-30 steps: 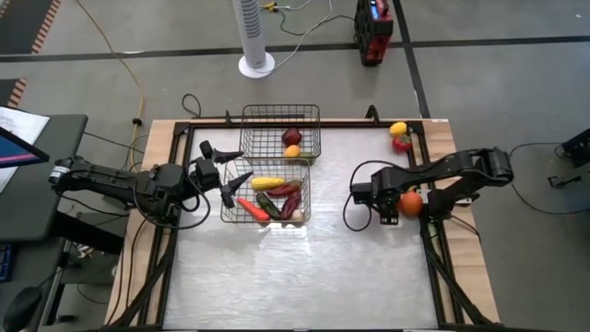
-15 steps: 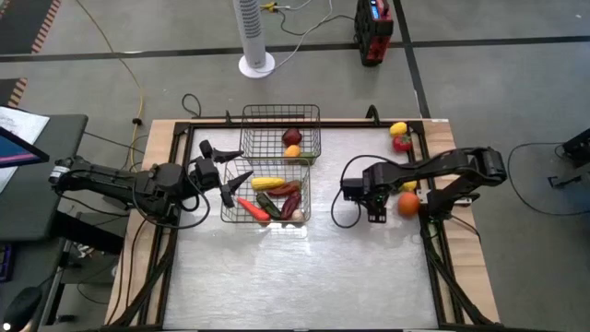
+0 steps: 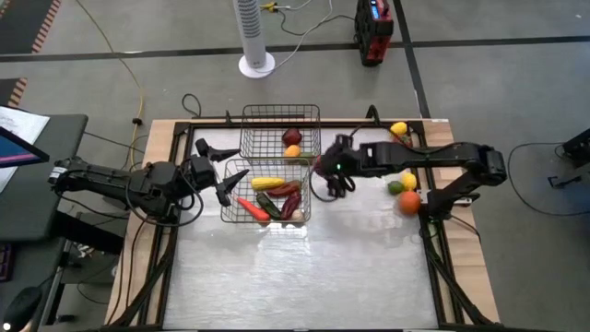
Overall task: Sort produce into baskets
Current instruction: Put the tomato into the top wire basket, then put the lime into the top wire basket
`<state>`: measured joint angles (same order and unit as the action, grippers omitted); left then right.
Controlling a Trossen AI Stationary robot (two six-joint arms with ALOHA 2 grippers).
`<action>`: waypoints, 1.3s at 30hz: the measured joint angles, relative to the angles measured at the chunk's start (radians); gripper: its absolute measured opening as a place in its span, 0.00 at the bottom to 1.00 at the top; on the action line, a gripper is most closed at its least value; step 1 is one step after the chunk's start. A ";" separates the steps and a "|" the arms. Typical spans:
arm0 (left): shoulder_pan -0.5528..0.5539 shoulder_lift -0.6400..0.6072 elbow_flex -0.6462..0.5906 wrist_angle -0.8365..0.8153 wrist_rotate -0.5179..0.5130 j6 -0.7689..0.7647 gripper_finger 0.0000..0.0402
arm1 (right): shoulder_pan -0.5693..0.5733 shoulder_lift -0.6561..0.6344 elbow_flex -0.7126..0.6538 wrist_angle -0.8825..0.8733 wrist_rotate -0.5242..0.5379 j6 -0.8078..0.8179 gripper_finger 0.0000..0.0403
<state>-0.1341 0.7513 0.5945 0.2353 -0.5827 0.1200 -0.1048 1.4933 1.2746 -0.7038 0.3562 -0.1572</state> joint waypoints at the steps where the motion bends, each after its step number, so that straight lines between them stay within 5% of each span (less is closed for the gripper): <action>1: 0.000 0.001 0.000 -0.001 0.000 0.000 0.69 | -0.012 0.000 0.005 0.050 0.007 -0.023 0.83; 7: 0.000 0.000 0.000 -0.001 0.000 0.009 0.69 | -0.101 0.000 0.010 0.292 -0.003 -0.140 0.83; 13: 0.000 0.000 0.000 0.000 0.000 0.033 0.69 | -0.212 0.029 0.012 0.453 -0.199 -0.092 0.84; 17: 0.003 0.005 0.000 0.003 -0.009 0.046 0.69 | -0.266 0.108 0.011 0.521 -0.320 -0.073 0.84; 26: 0.013 0.005 0.000 0.013 -0.031 0.056 0.69 | -0.316 0.263 0.011 0.526 -0.403 -0.041 0.94; 33: 0.013 0.005 0.000 -0.017 -0.030 0.056 0.69 | -0.328 0.212 0.101 0.295 -0.346 -0.042 0.96; 39: 0.013 0.005 0.000 -0.051 -0.031 0.056 0.69 | -0.347 0.081 0.165 -0.218 -0.243 0.019 0.96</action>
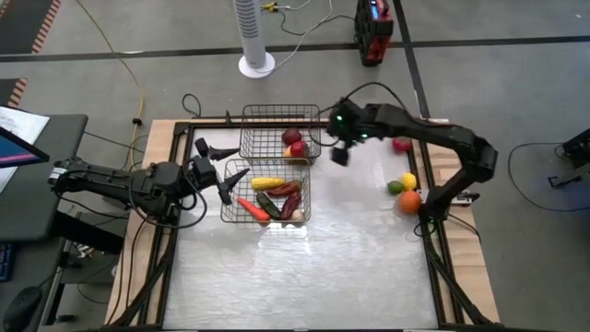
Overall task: Sort produce into baskets
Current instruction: Put the lime into the top wire basket
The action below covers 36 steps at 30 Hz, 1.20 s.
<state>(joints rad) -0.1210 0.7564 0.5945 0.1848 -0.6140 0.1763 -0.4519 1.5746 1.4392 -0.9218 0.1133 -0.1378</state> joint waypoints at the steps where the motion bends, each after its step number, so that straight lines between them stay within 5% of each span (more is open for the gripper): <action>1: 0.000 0.000 0.000 -0.003 0.000 0.000 0.69 | -0.006 -0.006 -0.002 -0.101 0.003 0.031 0.96; 4: 0.000 0.000 0.000 -0.006 0.000 0.000 0.69 | -0.024 -0.007 -0.016 -0.342 0.016 0.105 0.96; 8: 0.000 0.000 0.000 -0.003 0.000 -0.005 0.69 | -0.036 -0.012 -0.128 -0.437 0.044 0.128 0.96; 18: -0.005 0.000 0.000 -0.017 0.002 -0.036 0.69 | -0.061 -0.011 -0.483 -0.368 0.045 0.158 0.96; 26: -0.005 0.000 0.000 -0.016 0.002 -0.041 0.69 | -0.061 -0.011 -0.612 -0.272 0.091 0.159 0.94; 36: -0.005 0.000 0.000 -0.014 0.000 -0.031 0.69 | -0.038 -0.011 -0.640 -0.241 0.175 0.131 0.71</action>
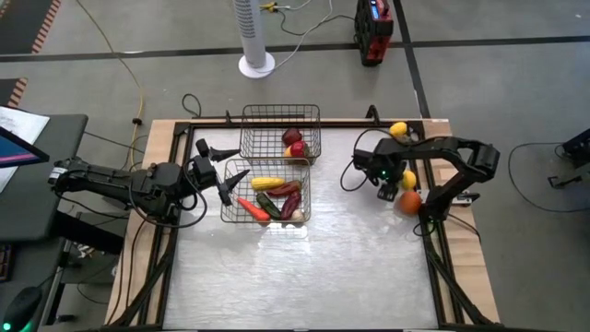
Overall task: Sort produce into baskets
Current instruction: Put the lime into the top wire basket
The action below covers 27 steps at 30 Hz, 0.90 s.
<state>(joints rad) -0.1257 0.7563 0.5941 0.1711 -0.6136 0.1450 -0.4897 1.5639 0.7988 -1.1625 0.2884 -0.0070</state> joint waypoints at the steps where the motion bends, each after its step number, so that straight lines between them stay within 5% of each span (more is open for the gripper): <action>1: 0.000 0.000 0.000 0.000 0.000 0.000 0.69 | 0.003 0.000 0.000 0.005 0.009 -0.005 0.68; 8: 0.000 0.000 0.000 0.003 0.000 0.004 0.69 | 0.022 0.000 0.060 0.015 0.013 -0.027 0.55; 17: 0.000 0.000 0.000 0.003 -0.021 0.018 0.69 | 0.074 -0.008 0.364 0.003 0.118 -0.057 0.57; 27: 0.000 0.000 0.000 0.008 -0.023 0.026 0.69 | 0.128 -0.004 0.539 0.625 0.073 -0.190 0.57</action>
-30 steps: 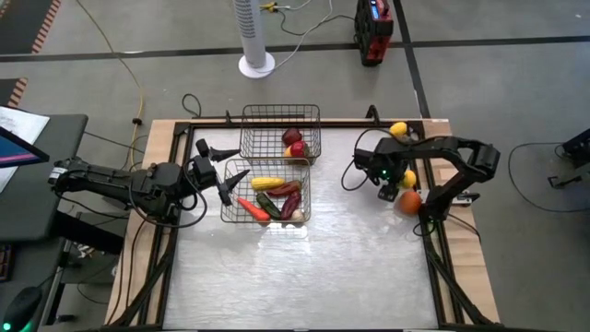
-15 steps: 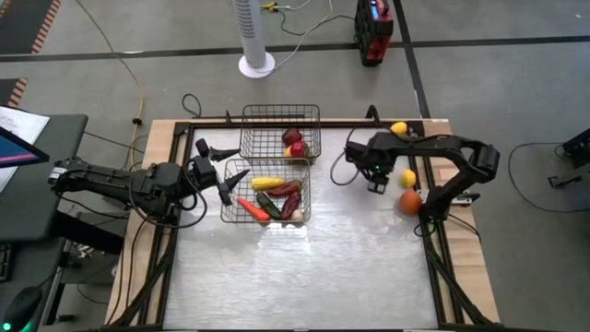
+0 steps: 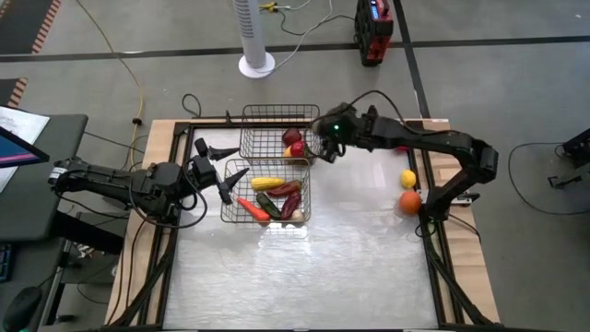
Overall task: Sort produce into baskets
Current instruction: Put the lime into the top wire basket, then put the lemon into the top wire basket
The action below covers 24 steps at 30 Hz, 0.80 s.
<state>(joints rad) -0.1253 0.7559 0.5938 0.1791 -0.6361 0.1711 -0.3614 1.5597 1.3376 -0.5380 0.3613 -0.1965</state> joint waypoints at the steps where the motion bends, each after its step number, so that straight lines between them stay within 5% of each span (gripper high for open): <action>1: 0.000 0.000 0.000 0.000 0.000 -0.001 0.69 | 0.004 0.013 -0.001 0.064 -0.031 -0.021 0.57; 6: 0.000 0.000 0.000 -0.002 0.000 -0.003 0.69 | 0.010 0.098 -0.003 0.261 -0.103 -0.103 0.59; 10: 0.000 -0.001 0.000 -0.009 0.002 -0.006 0.69 | -0.012 0.157 0.030 0.246 -0.102 -0.107 0.67; 17: -0.003 -0.013 0.000 -0.013 -0.002 -0.001 0.69 | -0.041 0.173 0.154 -0.047 -0.129 -0.068 0.77; 24: -0.006 -0.019 0.000 -0.022 -0.001 -0.008 0.69 | -0.125 0.043 0.109 -0.411 -0.095 0.043 0.78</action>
<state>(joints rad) -0.1316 0.7368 0.5934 0.1574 -0.6369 0.1630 -0.4863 1.6024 1.4463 -0.9489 0.2661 -0.1538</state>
